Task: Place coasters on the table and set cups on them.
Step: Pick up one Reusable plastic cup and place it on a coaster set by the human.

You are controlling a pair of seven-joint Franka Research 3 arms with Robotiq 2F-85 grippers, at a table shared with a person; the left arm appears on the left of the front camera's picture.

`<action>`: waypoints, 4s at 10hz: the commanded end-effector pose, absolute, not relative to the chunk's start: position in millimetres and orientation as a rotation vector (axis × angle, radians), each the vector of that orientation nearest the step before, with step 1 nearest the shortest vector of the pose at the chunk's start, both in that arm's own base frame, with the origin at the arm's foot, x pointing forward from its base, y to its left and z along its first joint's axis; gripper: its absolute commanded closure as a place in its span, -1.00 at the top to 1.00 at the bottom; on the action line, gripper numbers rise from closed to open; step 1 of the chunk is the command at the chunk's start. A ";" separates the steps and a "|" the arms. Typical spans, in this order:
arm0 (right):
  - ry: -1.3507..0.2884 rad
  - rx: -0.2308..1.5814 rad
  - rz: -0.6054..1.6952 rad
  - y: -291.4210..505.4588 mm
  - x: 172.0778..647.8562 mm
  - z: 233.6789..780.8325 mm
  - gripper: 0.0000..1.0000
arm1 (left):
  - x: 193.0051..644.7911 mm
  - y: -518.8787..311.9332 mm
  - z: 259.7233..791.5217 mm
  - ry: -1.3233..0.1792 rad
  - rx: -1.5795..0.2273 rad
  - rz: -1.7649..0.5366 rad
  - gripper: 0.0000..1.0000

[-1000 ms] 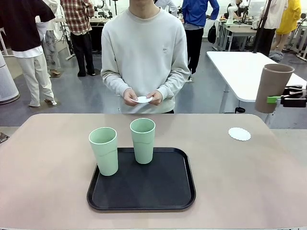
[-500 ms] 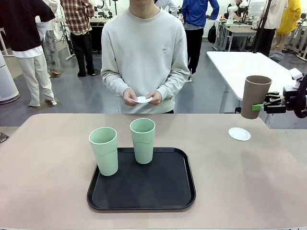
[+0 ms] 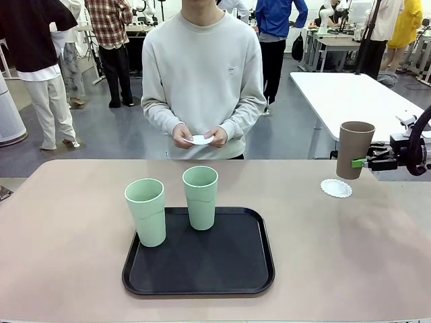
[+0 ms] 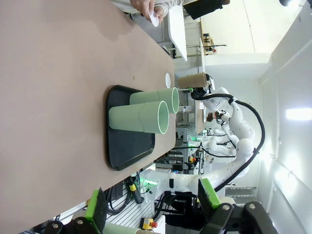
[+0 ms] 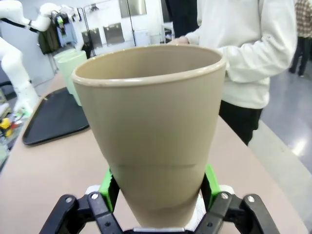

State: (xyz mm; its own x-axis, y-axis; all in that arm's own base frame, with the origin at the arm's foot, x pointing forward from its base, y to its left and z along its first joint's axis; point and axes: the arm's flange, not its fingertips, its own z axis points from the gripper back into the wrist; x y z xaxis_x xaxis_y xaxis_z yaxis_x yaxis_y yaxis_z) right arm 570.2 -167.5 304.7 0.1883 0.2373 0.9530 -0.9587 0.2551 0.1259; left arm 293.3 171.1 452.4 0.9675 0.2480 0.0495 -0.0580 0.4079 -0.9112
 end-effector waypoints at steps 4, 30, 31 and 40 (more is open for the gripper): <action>-1.021 0.915 1.038 -166.1 569.2 311.9 0.64 | 292.1 172.2 453.3 -0.196 -1.143 0.194 1.00; -0.971 1.048 1.149 -161.1 612.3 235.5 0.64 | 292.1 172.2 453.3 -0.196 -1.143 0.194 1.00; -0.963 1.050 1.149 -161.4 611.8 234.9 0.64 | 292.1 172.2 453.3 -0.196 -1.143 0.194 1.00; -0.879 0.956 1.170 -170.7 607.5 238.9 1.00 | 292.1 172.2 453.3 -0.196 -1.143 0.194 1.00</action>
